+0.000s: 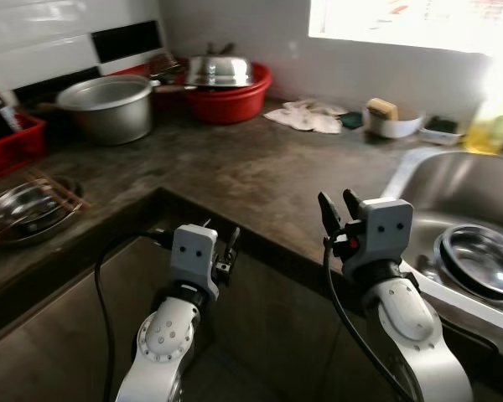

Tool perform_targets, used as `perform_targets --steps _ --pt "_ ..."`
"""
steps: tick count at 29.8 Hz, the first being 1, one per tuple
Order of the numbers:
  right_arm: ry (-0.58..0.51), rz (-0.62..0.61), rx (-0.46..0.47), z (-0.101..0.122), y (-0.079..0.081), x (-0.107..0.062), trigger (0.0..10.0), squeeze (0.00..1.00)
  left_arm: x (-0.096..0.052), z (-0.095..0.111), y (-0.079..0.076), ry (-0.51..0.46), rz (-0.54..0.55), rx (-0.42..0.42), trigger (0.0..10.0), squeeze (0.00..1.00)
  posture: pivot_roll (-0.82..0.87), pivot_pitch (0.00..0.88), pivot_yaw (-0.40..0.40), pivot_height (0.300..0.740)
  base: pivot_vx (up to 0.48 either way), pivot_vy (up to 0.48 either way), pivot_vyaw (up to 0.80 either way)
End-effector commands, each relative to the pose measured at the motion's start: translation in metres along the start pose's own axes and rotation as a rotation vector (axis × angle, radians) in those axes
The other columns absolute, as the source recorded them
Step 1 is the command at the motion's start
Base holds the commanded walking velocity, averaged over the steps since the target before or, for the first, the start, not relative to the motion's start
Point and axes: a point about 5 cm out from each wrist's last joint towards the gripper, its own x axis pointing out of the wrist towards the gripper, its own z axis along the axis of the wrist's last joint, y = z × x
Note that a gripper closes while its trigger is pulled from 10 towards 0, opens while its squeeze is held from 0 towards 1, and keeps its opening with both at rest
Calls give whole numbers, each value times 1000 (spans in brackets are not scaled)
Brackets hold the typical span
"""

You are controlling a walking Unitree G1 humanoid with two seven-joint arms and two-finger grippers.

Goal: Kitchen organization

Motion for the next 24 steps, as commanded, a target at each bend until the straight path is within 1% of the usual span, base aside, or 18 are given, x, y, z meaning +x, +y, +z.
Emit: perform_targets --steps 1,9,21,24 --pt "-8 16 11 3 4 1 10000 0 -1 2 6 -5 19 19 10000 0 31 22 3 740 0 0 800" --pt "-4 21 14 2 6 3 10000 0 0 3 5 -11 15 17 10000 0 31 15 5 740 0 454 800" --pt "5 34 13 0 7 5 10000 0 -1 2 4 -6 8 17 10000 0 34 15 2 740 0 0 800" --pt "9 34 12 -1 7 6 10000 0 -1 2 4 -8 14 15 10000 0 35 21 1 740 0 371 800"
